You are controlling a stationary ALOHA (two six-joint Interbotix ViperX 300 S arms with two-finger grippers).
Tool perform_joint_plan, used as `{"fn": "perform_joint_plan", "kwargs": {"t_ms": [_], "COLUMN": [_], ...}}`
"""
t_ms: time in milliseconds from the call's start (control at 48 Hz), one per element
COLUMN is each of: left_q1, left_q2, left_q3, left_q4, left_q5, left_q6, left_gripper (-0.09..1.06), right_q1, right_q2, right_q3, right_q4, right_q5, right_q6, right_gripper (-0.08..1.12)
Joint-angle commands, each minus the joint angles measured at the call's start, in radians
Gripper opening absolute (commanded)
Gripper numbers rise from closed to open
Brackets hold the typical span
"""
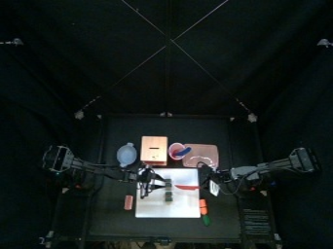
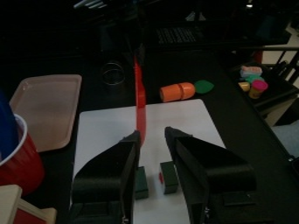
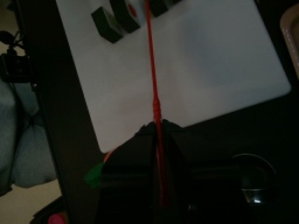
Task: Place sushi on board then cut the sushi with the knife then place the pieces on the plate
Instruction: Cut the sushi into 4 pieces
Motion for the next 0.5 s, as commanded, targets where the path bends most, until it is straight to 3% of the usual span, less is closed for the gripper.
{"fn": "perform_joint_plan", "kwargs": {"t_ms": [21, 500], "left_q1": [0.008, 0.009], "left_q2": [-0.014, -0.009], "left_q3": [-0.008, 0.002], "left_q4": [0.002, -0.003], "left_q5": [-0.014, -0.017], "left_q6": [0.0, -0.003], "left_gripper": [0.7, 0.7], "right_q1": [-0.002, -0.002], "right_q2": [-0.031, -0.048], "right_q3": [-0.003, 0.025], "right_q4": [0.018, 0.058], "right_q5": [0.017, 0.08], "right_q6": [-0.003, -0.002], "right_gripper": [0.49, 0.52]}}
